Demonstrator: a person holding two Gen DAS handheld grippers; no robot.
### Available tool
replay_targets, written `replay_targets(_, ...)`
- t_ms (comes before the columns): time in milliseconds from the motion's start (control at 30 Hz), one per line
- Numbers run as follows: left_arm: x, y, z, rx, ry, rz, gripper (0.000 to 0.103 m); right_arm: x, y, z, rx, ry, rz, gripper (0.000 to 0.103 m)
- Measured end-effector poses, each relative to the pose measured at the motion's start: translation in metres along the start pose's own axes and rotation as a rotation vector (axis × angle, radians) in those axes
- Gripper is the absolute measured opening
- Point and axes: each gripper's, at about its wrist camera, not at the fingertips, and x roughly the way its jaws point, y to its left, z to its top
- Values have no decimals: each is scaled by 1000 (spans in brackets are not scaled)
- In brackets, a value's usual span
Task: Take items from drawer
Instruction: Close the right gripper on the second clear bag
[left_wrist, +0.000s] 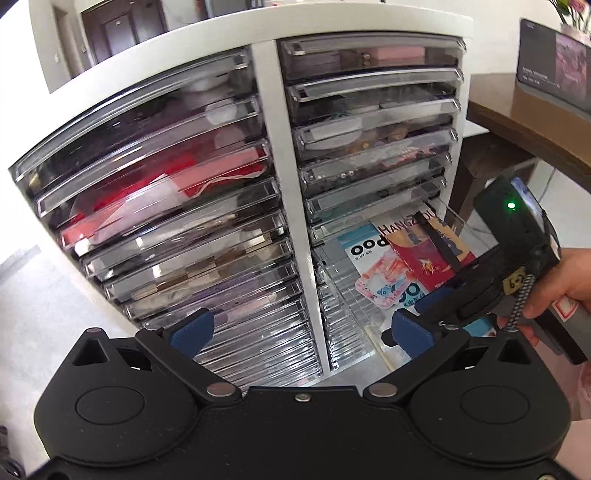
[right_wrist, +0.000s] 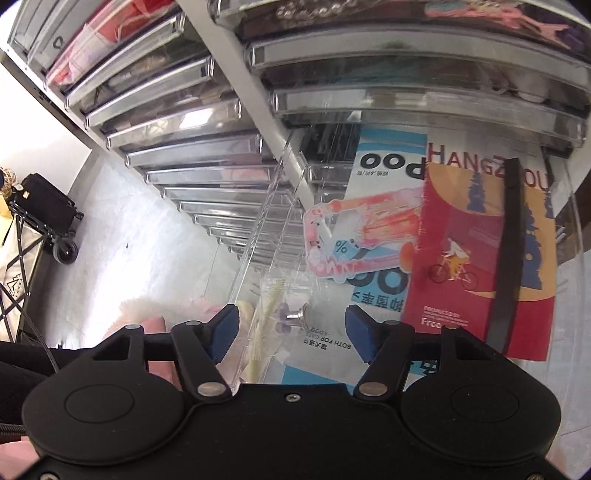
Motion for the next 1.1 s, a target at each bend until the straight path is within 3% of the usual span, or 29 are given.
replay_targets(200,18,-15,-9,114,86,-24,103,10,8,-1,-48,9,-51,59)
replay_targets(467,32,-17,-16,112,120,-28,103,3,2,-5,-62,-42,-76,28)
replay_targets(1100,0,-14,-32,73,60,-13,103,-44,2,-31,-29,-130,-71,26)
